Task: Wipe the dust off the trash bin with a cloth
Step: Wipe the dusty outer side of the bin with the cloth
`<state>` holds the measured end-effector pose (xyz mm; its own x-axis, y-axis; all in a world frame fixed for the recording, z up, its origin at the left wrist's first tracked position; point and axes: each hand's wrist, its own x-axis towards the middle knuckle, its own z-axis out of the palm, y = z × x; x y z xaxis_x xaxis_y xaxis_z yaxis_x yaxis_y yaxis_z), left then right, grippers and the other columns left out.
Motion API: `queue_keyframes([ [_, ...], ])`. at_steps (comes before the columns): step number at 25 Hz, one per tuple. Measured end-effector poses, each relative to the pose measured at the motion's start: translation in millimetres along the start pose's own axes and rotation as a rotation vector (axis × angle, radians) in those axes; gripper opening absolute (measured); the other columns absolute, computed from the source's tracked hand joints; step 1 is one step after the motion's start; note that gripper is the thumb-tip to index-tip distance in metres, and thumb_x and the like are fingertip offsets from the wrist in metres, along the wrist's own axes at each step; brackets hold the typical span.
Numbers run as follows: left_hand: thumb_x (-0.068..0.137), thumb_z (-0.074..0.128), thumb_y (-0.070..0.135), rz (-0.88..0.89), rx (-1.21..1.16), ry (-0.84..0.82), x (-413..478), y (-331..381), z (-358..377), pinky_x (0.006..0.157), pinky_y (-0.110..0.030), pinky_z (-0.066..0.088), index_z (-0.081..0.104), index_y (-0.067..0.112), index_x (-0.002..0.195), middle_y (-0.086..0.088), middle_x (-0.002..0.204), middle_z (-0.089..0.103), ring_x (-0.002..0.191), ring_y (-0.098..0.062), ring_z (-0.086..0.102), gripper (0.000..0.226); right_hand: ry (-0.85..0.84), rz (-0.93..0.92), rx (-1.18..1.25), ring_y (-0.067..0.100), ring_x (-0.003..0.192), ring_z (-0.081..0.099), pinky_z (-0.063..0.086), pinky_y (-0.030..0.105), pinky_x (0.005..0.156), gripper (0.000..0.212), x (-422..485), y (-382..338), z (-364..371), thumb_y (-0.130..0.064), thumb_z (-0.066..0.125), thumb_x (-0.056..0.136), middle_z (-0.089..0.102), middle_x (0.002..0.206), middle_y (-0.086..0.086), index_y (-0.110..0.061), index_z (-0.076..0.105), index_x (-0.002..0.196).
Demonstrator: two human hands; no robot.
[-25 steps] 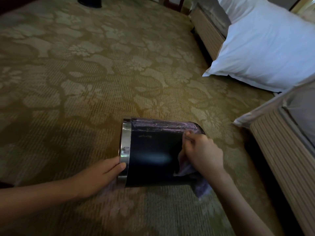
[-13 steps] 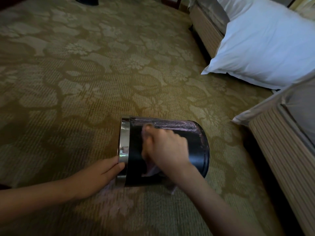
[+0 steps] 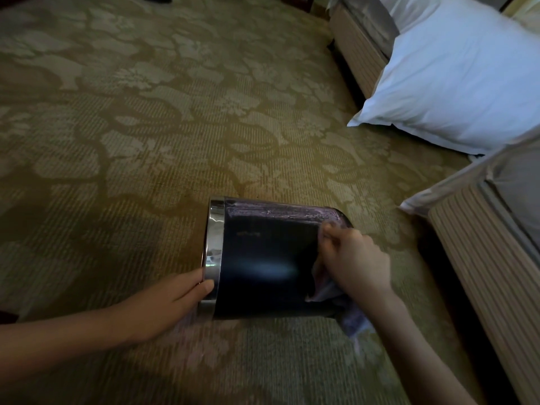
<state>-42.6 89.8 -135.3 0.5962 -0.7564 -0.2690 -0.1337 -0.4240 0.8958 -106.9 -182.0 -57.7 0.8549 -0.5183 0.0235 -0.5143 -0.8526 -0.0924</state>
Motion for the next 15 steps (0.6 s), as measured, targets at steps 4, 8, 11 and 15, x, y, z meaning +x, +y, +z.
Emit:
queue_keyframes([
  [4, 0.099, 0.037, 0.04, -0.001, 0.034, -0.02, 1, -6, -1, 0.093, -0.031, 0.052, 0.062, 0.033, 0.115, 0.014, 0.109, 0.071, 0.103, -0.001, 0.065, 0.031, 0.049, -0.391, 0.023, 0.026, 0.074, 0.067, 0.038, 0.032, 0.056, 0.025, -20, -72, 23, -0.032, 0.036, 0.102, 0.067, 0.083, -0.001, -0.022, 0.057, 0.111],
  [8, 0.096, 0.037, 0.041, 0.027, 0.047, -0.012, 3, -6, 0, 0.094, -0.029, 0.05, 0.062, 0.032, 0.116, 0.015, 0.109, 0.071, 0.103, 0.0, 0.065, 0.033, 0.076, -0.49, 0.047, 0.025, 0.064, 0.063, 0.02, 0.029, 0.05, 0.02, -23, -98, 28, -0.029, 0.043, 0.099, 0.063, 0.079, -0.001, -0.022, 0.057, 0.11],
  [11, 0.095, 0.037, 0.037, 0.037, -0.02, -0.014, 2, -1, 1, 0.094, -0.021, 0.049, 0.062, 0.035, 0.118, 0.023, 0.111, 0.069, 0.106, 0.004, 0.063, 0.033, 0.066, -0.401, -0.016, 0.027, 0.07, 0.066, 0.024, 0.028, 0.049, 0.02, -18, -68, 21, -0.036, 0.041, 0.098, 0.065, 0.081, -0.003, -0.026, 0.055, 0.108],
  [15, 0.092, 0.036, 0.053, 0.027, -0.06, 0.022, 4, -2, 0, 0.085, -0.027, 0.054, 0.068, 0.034, 0.102, 0.01, 0.101, 0.073, 0.095, -0.004, 0.068, 0.038, 0.071, -0.072, -0.08, 0.032, 0.083, 0.068, 0.039, 0.035, 0.062, 0.03, -1, 12, 5, -0.042, 0.033, 0.101, 0.069, 0.089, 0.002, -0.03, 0.058, 0.111],
])
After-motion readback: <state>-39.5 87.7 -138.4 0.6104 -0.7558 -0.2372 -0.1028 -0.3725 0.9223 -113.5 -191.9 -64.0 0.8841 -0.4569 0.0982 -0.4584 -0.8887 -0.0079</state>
